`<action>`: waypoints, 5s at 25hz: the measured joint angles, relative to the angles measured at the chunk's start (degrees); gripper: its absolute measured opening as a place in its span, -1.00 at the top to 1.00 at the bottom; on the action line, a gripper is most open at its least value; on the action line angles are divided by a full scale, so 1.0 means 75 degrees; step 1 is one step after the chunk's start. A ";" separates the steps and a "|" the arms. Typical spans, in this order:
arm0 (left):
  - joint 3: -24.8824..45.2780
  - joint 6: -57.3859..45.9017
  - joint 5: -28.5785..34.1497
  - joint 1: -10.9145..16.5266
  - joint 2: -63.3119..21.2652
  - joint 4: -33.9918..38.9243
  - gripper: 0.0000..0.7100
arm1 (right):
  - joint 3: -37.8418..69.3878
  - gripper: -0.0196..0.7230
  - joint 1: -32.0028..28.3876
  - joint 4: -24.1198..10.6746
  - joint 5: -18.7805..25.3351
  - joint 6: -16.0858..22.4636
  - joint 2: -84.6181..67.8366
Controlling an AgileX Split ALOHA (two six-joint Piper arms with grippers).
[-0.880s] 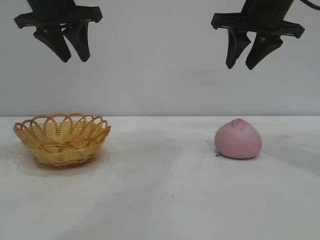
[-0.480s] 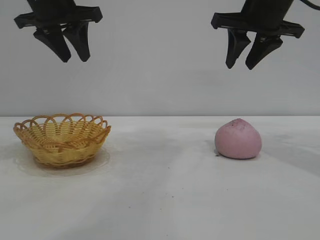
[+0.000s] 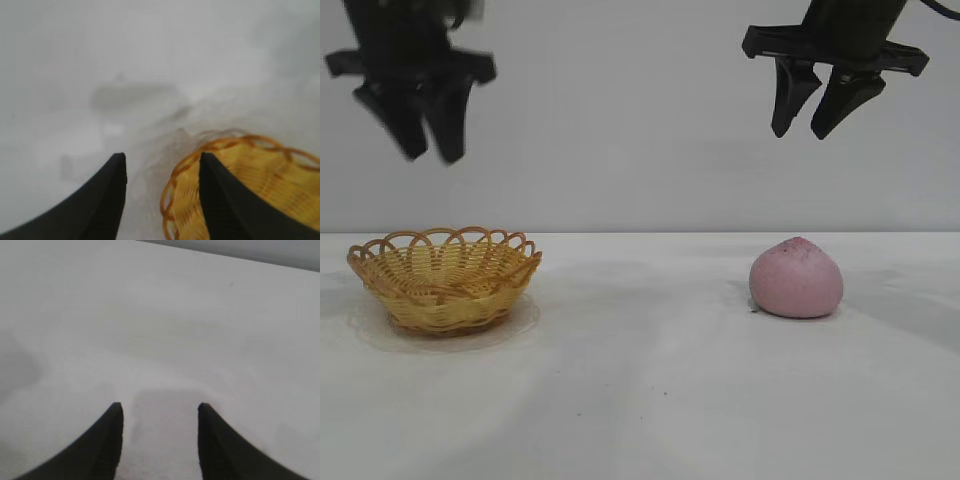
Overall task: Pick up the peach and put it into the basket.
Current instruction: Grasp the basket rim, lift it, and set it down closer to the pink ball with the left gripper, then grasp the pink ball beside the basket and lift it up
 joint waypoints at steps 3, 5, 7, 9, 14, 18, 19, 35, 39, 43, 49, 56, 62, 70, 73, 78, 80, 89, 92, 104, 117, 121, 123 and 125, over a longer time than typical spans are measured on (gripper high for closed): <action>-0.0155 0.0090 -0.0028 0.0000 0.0149 0.0000 0.23 | 0.0000 0.04 0.0000 0.0018 0.0030 -0.0005 0.0000; -0.0201 0.0226 -0.0028 0.0000 0.0247 -0.0061 0.23 | 0.0000 0.04 0.0000 0.0018 0.0044 -0.0018 0.0000; -0.0229 0.0436 -0.0028 0.0000 0.0374 -0.0356 0.23 | 0.0000 0.04 0.0000 0.0018 0.0044 -0.0023 0.0000; -0.0233 0.0567 0.0020 0.0000 0.0510 -0.0673 0.49 | 0.0000 0.04 0.0000 0.0018 0.0030 -0.0023 0.0000; -0.0296 -0.0284 0.0182 0.0028 0.0526 -0.1023 0.78 | 0.0000 0.04 0.0000 0.0018 0.0018 -0.0036 0.0000; -0.0296 -0.1565 0.0133 0.0043 0.0502 -0.1647 0.78 | 0.0000 0.04 0.0000 0.0018 0.0018 -0.0036 0.0000; -0.0282 -0.1753 0.0096 0.0043 0.0480 -0.1974 0.85 | 0.0000 0.04 0.0000 0.0018 0.0018 -0.0036 0.0000; 0.2703 -0.2094 -0.2324 0.0043 -0.1066 -0.5174 1.00 | 0.0000 0.04 0.0000 0.0037 0.0075 -0.0036 0.0000; 0.2810 -0.1450 -0.2422 0.0012 -0.1080 -0.5998 1.00 | 0.0000 0.04 0.0013 0.0101 0.0061 -0.0076 0.0000; 0.2810 -0.1205 -0.2488 -0.0117 -0.1080 -0.6528 1.00 | 0.0000 0.04 0.0013 0.0148 0.0049 -0.0101 0.0000; 0.2952 -0.1194 -0.2725 -0.0295 -0.1080 -0.6663 1.00 | 0.0000 0.04 0.0013 0.0165 0.0049 -0.0113 0.0000; 0.3521 -0.0846 -0.3137 -0.0314 -0.1096 -0.6705 0.85 | 0.0000 0.04 0.0013 0.0217 0.0045 -0.0162 0.0000; 0.3559 -0.0396 -0.3011 -0.0314 -0.1096 -0.6705 0.23 | 0.0000 0.04 0.0016 0.0278 0.0028 -0.0201 0.0000; 0.3559 0.0539 -0.2900 -0.0314 -0.1722 -0.6349 0.04 | 0.0000 0.04 0.0016 0.0278 0.0028 -0.0219 0.0000; 0.3559 0.0574 -0.2885 -0.0314 -0.2009 -0.5502 0.04 | 0.0000 0.04 0.0016 0.0278 0.0028 -0.0219 0.0000; 0.3559 -0.0959 -0.2921 -0.0314 -0.2316 -0.2460 0.04 | 0.0000 0.04 0.0016 0.0278 0.0072 -0.0226 0.0000; 0.3559 -0.1628 -0.2921 -0.0171 -0.2328 -0.1135 0.04 | 0.0000 0.04 0.0016 0.0278 0.0100 -0.0226 0.0000; 0.3540 -0.2217 -0.2833 0.1320 -0.2601 0.0087 0.04 | 0.0000 0.04 0.0029 0.0294 0.0138 -0.0226 0.0000; 0.3235 -0.2217 -0.2619 0.1893 -0.3043 0.0188 0.04 | 0.0000 0.04 0.0045 0.0294 0.0138 -0.0226 0.0000; 0.2954 -0.2163 -0.1360 0.1857 -0.6238 0.0344 0.04 | 0.0000 0.04 0.0065 0.0294 0.0138 -0.0226 0.0000; 0.5753 -0.2117 0.1502 0.1843 -1.1548 0.0317 0.04 | 0.0000 0.04 0.0065 0.0294 0.0155 -0.0236 0.0000; 0.6597 -0.2117 0.2185 0.1843 -1.2689 -0.0008 0.04 | 0.0000 0.04 0.0065 0.0294 0.0208 -0.0244 0.0000; 0.6946 -0.2117 0.2263 0.1843 -1.3348 -0.0214 0.04 | 0.0000 0.04 0.0065 0.0294 0.0260 -0.0254 0.0000; 0.7206 -0.2086 0.2339 0.1843 -1.3919 -0.0317 0.04 | 0.0000 0.04 0.0065 0.0294 0.0307 -0.0254 0.0000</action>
